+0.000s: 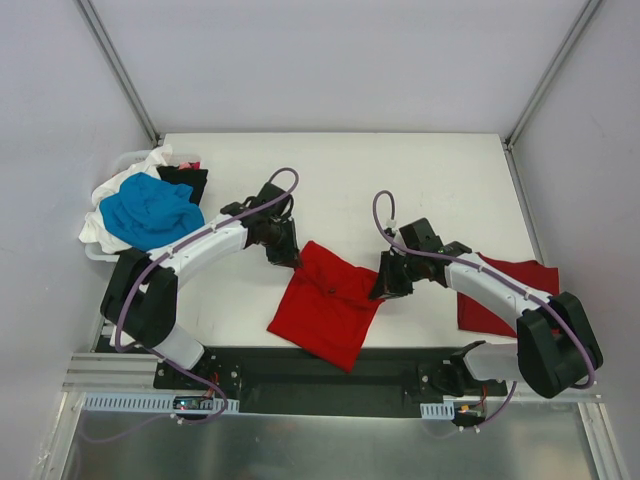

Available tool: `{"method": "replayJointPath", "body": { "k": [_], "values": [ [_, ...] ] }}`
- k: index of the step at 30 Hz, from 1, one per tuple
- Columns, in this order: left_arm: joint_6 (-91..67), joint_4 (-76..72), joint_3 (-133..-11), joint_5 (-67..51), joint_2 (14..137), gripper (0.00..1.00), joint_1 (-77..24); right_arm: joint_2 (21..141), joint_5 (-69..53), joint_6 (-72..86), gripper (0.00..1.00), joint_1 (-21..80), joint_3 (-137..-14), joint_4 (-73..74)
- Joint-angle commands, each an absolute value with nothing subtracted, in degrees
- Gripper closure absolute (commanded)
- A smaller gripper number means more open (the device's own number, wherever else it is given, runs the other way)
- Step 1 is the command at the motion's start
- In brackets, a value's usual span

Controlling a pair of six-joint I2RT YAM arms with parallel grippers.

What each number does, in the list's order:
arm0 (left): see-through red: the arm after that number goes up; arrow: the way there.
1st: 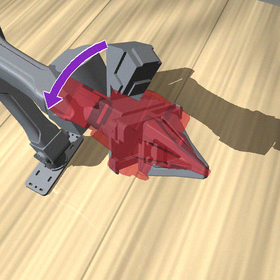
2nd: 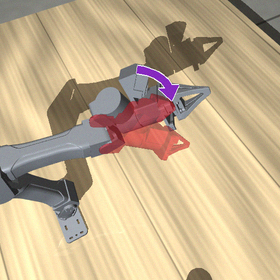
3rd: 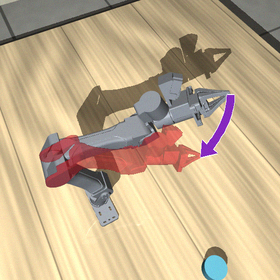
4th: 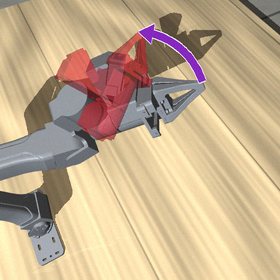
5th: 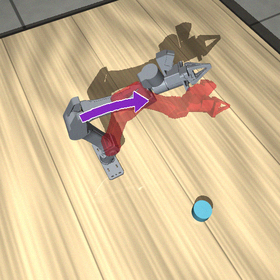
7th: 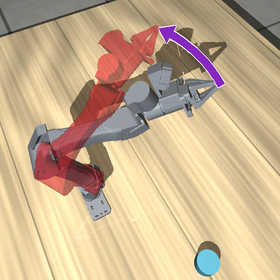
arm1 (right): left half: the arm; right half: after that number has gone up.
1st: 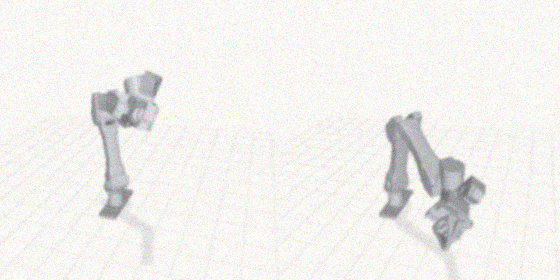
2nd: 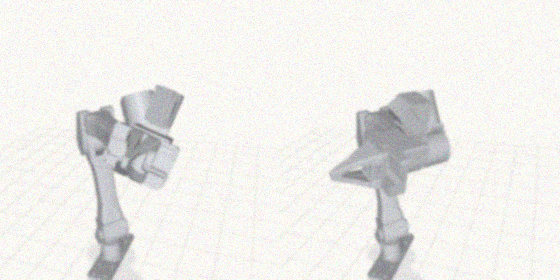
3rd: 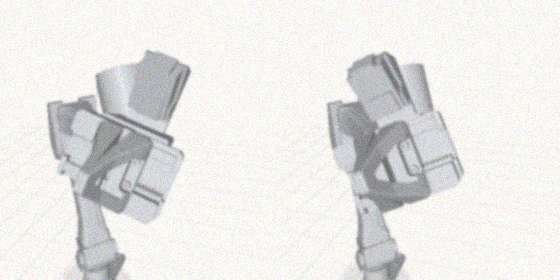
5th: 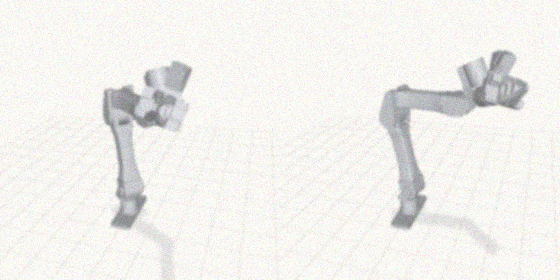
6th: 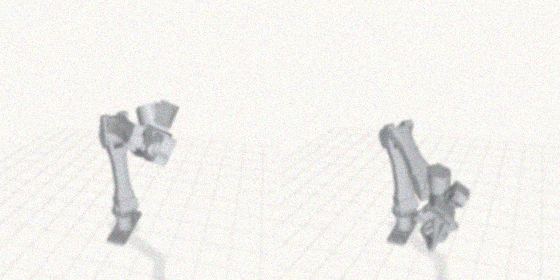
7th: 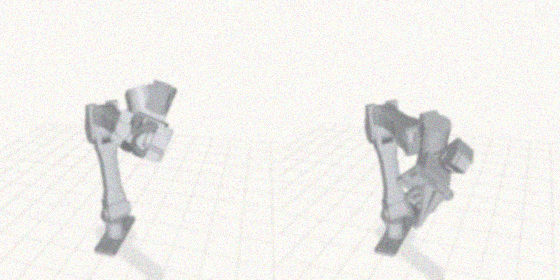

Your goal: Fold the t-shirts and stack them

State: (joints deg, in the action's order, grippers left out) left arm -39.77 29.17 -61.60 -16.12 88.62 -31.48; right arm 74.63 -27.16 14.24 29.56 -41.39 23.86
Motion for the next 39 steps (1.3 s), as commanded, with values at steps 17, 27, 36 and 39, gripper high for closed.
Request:
{"method": "replayJointPath", "body": {
  "k": [17, 27, 36, 39],
  "values": [
    [-39.03, 29.09, -58.81, -16.87, 88.6, 1.0, -33.22, 71.28, -20.57, 10.55, 0.85, 29.88, -37.8, 30.05],
    [-38.41, 30.93, -50.98, -18.54, 80.34, 1.0, -33.57, 63.12, -15.39, 8.17, 0.35, 29.62, -40.16, 39.72],
    [-33.93, 40.25, -59.76, -13.97, 78.04, 0.94, -29.01, 61.61, -14.85, 8.53, 0.35, 26.98, -47.46, 43.24],
    [-31.47, 43.49, -62.92, -15.99, 83.83, 0.94, -27.51, 63.72, -15.03, 8.7, 0.36, 26.98, -48.86, 42.36]
  ]
}}
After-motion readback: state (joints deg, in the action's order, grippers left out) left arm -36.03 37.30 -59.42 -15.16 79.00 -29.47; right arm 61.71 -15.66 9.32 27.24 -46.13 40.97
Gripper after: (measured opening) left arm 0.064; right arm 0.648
